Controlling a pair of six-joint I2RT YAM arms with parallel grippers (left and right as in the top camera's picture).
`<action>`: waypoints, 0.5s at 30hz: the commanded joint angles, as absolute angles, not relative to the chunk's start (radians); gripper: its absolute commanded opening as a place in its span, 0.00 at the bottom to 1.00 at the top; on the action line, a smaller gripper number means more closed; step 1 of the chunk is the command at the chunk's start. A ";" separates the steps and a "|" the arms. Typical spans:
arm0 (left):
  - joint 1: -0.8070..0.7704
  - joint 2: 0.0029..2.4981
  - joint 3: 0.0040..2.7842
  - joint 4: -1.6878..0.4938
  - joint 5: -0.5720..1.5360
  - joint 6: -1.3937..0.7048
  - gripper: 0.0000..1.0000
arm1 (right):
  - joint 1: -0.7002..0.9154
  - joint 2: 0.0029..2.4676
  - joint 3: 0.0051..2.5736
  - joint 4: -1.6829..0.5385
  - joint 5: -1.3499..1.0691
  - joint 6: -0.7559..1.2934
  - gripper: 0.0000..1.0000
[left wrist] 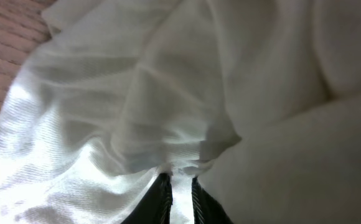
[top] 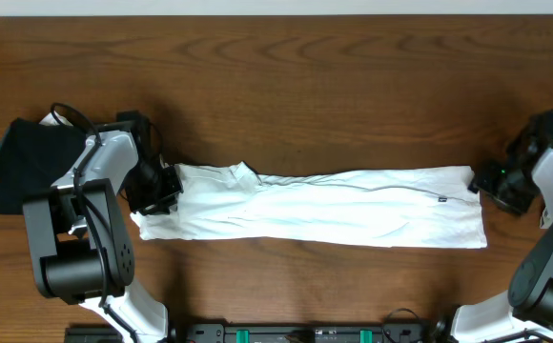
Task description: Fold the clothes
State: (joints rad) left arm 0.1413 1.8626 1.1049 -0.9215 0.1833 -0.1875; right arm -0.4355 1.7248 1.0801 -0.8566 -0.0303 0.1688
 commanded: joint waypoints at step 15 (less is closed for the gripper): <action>0.144 1.862 1.102 -0.925 0.171 -0.200 0.15 | -0.493 1.704 0.960 -0.785 -0.210 0.062 0.68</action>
